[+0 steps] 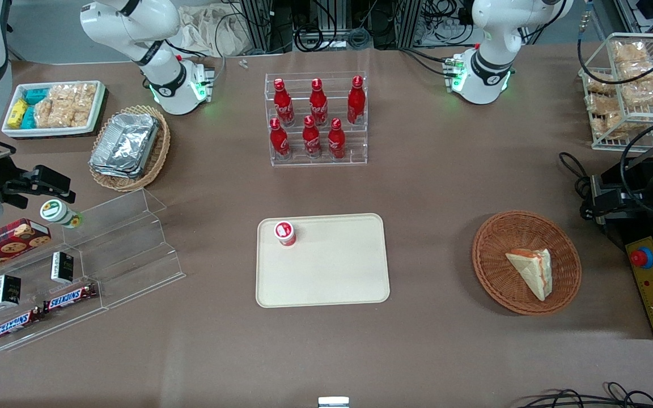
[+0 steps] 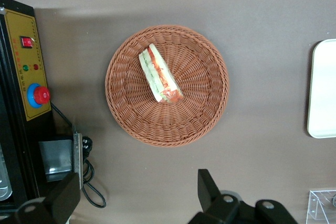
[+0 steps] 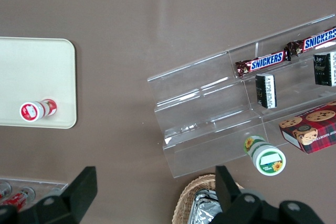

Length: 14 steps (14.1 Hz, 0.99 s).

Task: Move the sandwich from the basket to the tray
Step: 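Move the left gripper over the wrapped sandwich in the wicker basket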

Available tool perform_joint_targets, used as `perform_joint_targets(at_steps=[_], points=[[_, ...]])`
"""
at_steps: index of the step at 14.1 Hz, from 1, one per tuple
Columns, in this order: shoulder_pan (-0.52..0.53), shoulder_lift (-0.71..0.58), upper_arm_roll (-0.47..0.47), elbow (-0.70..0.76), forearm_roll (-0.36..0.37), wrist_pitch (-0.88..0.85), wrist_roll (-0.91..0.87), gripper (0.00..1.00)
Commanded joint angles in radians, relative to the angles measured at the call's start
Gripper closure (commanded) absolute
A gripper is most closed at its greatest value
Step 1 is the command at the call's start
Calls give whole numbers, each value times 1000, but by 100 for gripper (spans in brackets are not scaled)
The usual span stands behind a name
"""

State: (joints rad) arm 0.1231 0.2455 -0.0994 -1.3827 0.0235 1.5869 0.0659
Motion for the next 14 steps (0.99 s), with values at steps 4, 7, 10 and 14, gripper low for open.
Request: perform_joint_targets(at_steps=[4, 7, 10, 14], points=[[4, -22, -5, 1, 19, -19, -14, 1], [6, -11, -3, -15, 24, -19, -11, 0], [15, -3, 1, -115, 21, 71, -14, 0], [55, 18, 1, -310, 4, 301, -21, 0]])
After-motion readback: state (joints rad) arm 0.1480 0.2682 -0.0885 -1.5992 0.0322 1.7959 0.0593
